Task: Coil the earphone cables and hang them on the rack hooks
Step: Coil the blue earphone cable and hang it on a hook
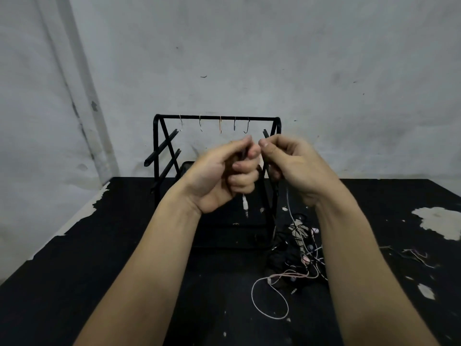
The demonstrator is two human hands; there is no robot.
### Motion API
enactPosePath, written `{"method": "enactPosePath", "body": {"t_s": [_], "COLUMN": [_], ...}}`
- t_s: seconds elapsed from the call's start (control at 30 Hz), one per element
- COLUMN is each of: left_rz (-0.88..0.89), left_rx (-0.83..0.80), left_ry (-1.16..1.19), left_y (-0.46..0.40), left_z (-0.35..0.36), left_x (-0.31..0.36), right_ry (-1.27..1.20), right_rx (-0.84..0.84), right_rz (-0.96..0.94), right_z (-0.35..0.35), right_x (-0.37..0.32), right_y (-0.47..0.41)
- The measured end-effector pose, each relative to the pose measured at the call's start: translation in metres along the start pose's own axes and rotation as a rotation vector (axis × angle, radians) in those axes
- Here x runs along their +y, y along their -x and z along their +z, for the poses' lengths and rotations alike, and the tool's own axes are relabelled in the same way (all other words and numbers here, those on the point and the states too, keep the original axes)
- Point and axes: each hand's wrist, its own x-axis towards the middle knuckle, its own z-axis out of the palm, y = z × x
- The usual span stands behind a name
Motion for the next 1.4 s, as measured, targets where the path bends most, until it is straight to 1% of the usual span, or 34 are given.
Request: {"method": "enactPosePath", "body": {"t_s": [0.13, 0.2, 0.27, 0.33, 0.4, 0.43, 0.5, 0.53, 0.6, 0.7, 0.8, 0.93, 1.03, 1.1, 1.17, 1.27, 1.4], "left_rz": [0.145, 0.221, 0.291, 0.339, 0.361, 0.369, 0.37, 0.35, 0.26, 0.096, 0.018, -0.076, -0.09, -0.053, 0.002, 0.091, 0.208], "left_rx": [0.102, 0.195, 0.27, 0.323, 0.395, 0.429, 0.464, 0.463, 0.422, 0.285, 0.174, 0.09, 0.041, 0.001, -0.017, 0.024, 0.113], "left_ry": [0.15, 0.178, 0.182, 0.152, 0.068, 0.007, -0.13, -0.201, -0.322, -0.381, -0.44, -0.321, -0.229, -0.192, -0.13, 0.031, 0.215], "left_y": [0.001, 0.001, 0.0, -0.001, -0.003, -0.005, -0.007, -0.008, -0.007, -0.003, -0.002, -0.001, -0.001, -0.001, -0.001, -0.001, -0.002], "left_z": [-0.004, -0.004, -0.007, -0.011, -0.014, -0.015, -0.015, -0.014, -0.012, -0.006, -0.003, 0.003, 0.01, 0.012, 0.009, 0.003, -0.004], "left_x": [0.009, 0.012, 0.013, 0.013, 0.01, 0.008, 0.004, 0.003, 0.0, -0.004, -0.009, -0.01, -0.011, -0.011, -0.008, 0.0, 0.007], "right_ry": [0.17, 0.236, 0.286, 0.349, 0.395, 0.403, 0.409, 0.408, 0.388, 0.318, 0.201, 0.107, 0.049, 0.006, -0.025, -0.002, 0.137], "right_rx": [-0.17, -0.306, -0.48, -0.666, -0.817, -0.864, -0.899, -0.888, -0.81, -0.616, -0.422, -0.076, 0.07, 0.107, 0.08, -0.023, -0.185], "right_rz": [0.056, 0.112, 0.184, 0.25, 0.307, 0.323, 0.32, 0.3, 0.231, 0.081, -0.033, -0.077, -0.064, -0.022, 0.025, 0.078, 0.137], "right_z": [0.011, 0.016, 0.022, 0.028, 0.031, 0.031, 0.024, 0.019, 0.007, -0.011, -0.022, -0.025, -0.015, -0.006, 0.002, 0.011, 0.021], "right_x": [0.013, 0.016, 0.018, 0.02, 0.019, 0.017, 0.006, -0.002, -0.018, -0.034, -0.042, -0.033, -0.02, -0.013, -0.006, 0.004, 0.008], "right_y": [0.0, 0.002, 0.006, 0.01, 0.013, 0.015, 0.019, 0.021, 0.025, 0.03, 0.031, 0.021, 0.011, 0.006, 0.002, 0.0, 0.004]}}
